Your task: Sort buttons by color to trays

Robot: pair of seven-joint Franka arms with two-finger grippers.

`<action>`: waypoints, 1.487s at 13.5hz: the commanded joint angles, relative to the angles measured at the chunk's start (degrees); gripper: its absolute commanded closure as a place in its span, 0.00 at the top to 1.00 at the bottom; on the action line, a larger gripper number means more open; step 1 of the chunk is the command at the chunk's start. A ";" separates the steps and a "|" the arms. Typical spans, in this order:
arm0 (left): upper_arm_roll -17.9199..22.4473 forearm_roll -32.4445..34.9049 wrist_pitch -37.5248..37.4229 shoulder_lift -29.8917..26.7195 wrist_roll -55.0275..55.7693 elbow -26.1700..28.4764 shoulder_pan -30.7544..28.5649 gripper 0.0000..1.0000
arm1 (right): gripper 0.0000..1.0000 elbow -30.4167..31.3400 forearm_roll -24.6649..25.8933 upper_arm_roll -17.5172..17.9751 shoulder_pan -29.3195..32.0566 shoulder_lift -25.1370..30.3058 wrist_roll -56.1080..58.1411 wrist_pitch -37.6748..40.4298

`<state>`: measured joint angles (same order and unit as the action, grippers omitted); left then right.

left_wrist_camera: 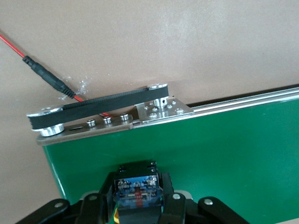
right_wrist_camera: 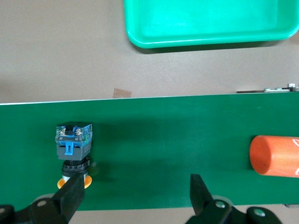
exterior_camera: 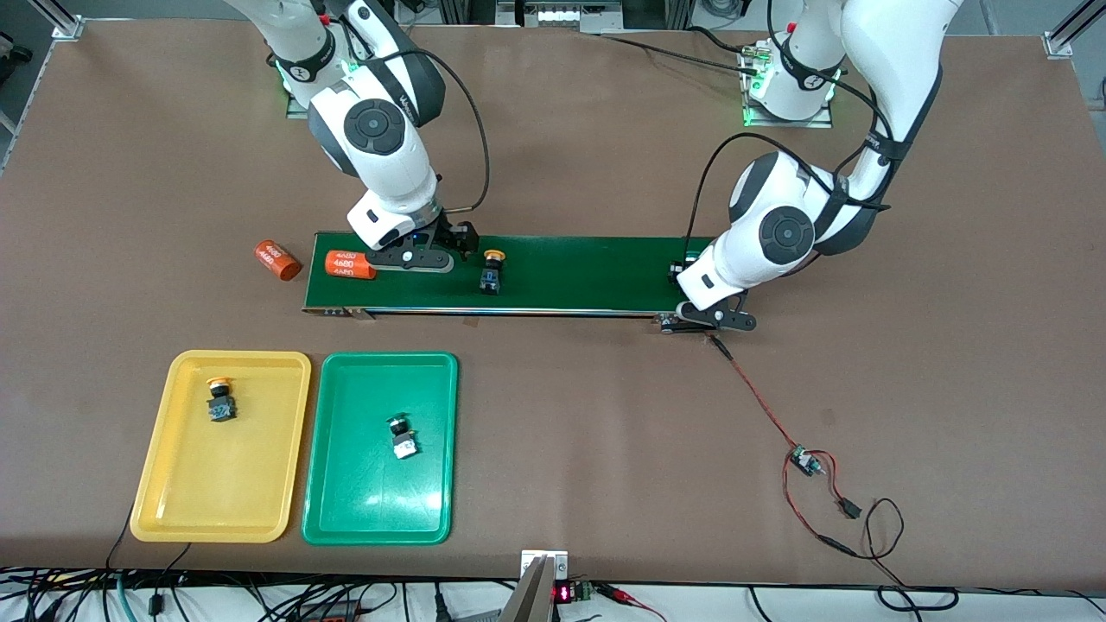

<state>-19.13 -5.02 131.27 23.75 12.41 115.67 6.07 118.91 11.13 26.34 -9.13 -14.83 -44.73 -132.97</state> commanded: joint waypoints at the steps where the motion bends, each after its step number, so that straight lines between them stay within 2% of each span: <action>1: 0.85 -0.25 1.09 -0.02 -0.63 -0.80 0.78 0.83 | 1.00 -0.96 3.36 0.12 -0.89 -2.57 -1.41 -0.62; 2: 0.85 -0.25 1.09 -0.63 -1.41 -0.89 0.78 1.00 | 1.00 -0.96 3.54 0.12 -0.97 -3.09 -1.50 -0.97; 7: 1.63 -0.96 0.39 -5.27 -5.55 -2.03 0.61 1.00 | 1.00 -1.05 3.72 0.12 -1.24 -5.29 -3.70 -4.05; 9: 2.51 -0.96 -3.98 -8.01 -5.12 -2.99 0.52 1.00 | 1.00 -1.05 3.72 0.12 -1.24 -5.82 -3.79 -4.49; 14: 11.20 -0.34 -22.34 -8.28 -5.11 -16.60 0.52 1.00 | 1.00 -1.05 4.86 -0.06 -1.06 -7.49 -3.70 -6.25; 17: 15.25 -0.34 -23.52 -8.02 -5.55 -19.43 0.34 1.00 | 0.95 -1.05 5.04 -0.32 -0.98 -7.67 -3.52 -6.78; 20: 15.52 -0.34 -23.60 -7.23 -5.38 -20.75 -0.45 1.00 | 0.89 -1.05 5.91 -1.02 -0.98 -8.55 -3.35 -8.00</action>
<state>-3.76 -5.02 109.10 15.02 7.62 97.43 5.77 118.76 15.29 25.74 -10.02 -22.16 -47.10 -139.75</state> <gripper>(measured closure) 0.000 0.075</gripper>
